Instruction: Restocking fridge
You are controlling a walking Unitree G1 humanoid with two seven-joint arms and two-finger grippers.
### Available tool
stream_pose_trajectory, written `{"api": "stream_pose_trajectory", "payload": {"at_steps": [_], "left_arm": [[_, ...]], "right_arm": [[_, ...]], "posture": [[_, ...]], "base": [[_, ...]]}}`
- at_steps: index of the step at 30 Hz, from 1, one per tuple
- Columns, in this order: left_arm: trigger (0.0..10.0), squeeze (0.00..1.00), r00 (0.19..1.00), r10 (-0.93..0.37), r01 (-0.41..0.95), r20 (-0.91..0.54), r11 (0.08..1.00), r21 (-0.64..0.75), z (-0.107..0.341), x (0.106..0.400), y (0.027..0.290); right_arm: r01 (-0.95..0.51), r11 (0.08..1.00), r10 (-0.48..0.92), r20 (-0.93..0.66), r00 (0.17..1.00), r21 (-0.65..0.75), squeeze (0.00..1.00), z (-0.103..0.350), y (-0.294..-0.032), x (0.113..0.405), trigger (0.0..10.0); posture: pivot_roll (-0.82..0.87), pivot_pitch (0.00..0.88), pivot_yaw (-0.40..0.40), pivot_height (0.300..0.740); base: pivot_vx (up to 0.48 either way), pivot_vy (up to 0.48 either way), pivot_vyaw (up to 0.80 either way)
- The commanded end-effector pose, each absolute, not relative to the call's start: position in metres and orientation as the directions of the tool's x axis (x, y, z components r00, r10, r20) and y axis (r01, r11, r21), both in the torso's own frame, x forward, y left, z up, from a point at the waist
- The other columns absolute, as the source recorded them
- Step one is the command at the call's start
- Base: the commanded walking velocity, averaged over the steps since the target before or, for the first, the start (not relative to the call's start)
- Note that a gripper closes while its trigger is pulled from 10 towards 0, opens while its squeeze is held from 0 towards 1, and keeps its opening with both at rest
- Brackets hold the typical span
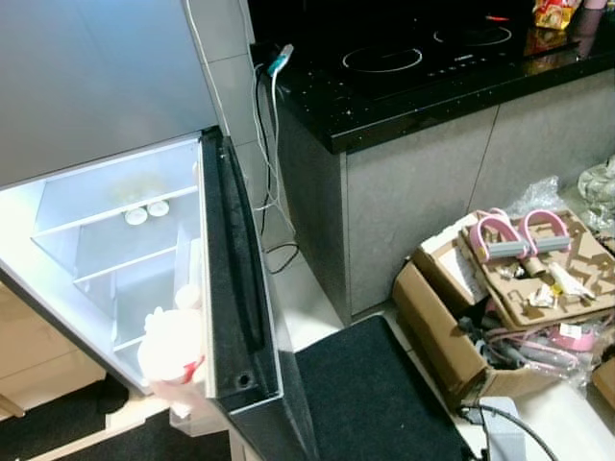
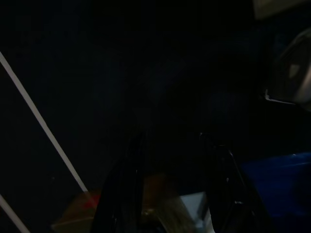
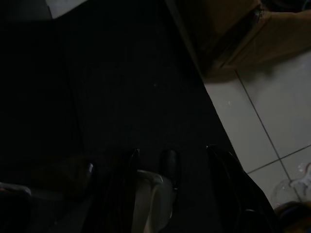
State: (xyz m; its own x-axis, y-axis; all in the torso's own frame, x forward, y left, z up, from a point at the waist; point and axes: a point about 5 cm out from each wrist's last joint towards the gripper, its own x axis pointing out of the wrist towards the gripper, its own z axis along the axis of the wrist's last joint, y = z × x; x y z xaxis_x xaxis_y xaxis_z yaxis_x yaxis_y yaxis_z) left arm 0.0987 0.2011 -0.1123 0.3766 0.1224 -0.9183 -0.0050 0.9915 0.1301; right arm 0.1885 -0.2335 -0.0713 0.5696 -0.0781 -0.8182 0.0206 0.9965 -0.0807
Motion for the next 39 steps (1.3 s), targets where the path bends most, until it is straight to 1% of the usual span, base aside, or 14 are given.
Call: {"api": "stream_pose_trajectory", "payload": {"at_steps": [1,20,24,27,34,39], "left_arm": [[10.0,0.0,0.355,0.14,-0.012,-0.924,0.989,0.145,-0.112,0.093,0.209],[10.0,0.0,0.363,0.127,0.006,-0.923,0.99,0.139,-0.112,0.097,0.209],[10.0,0.0,0.364,0.109,0.041,-0.925,0.99,0.133,-0.112,0.098,0.207],[10.0,0.0,0.362,0.091,0.043,-0.928,0.993,0.113,-0.112,0.098,0.205],[10.0,0.0,0.361,0.092,0.061,-0.928,0.991,0.121,-0.112,0.097,0.204],[10.0,0.0,0.356,0.094,0.073,-0.93,0.989,0.128,-0.113,0.096,0.204]], "right_arm": [[0.04,0.996,-0.089,-0.823,0.561,-0.081,0.0,-0.073,-0.237,0.183,10.0],[0.057,0.995,-0.098,-0.824,0.558,-0.08,0.0,-0.075,-0.238,0.179,10.0],[0.063,0.995,-0.103,-0.825,0.555,-0.082,0.0,-0.076,-0.24,0.177,10.0],[0.075,0.993,-0.115,-0.83,0.546,-0.088,0.0,-0.077,-0.243,0.172,10.0],[0.083,0.992,-0.122,-0.833,0.54,-0.092,0.0,-0.078,-0.246,0.169,10.0],[0.088,0.991,-0.129,-0.834,0.536,-0.097,0.0,-0.078,-0.248,0.166,10.0]], "posture": [[-0.08,0.1,0.089,0.726],[-0.08,0.091,0.098,0.726],[-0.08,0.091,0.098,0.726],[-0.08,0.091,0.102,0.726],[-0.09,0.091,0.106,0.726],[-0.09,0.094,0.104,0.726]], "base": [[0.0,0.3,0.0],[0.0,0.298,0.0],[0.0,0.0,0.0],[0.0,-0.387,0.0],[0.0,-0.455,0.0],[0.0,0.0,0.0]]}}
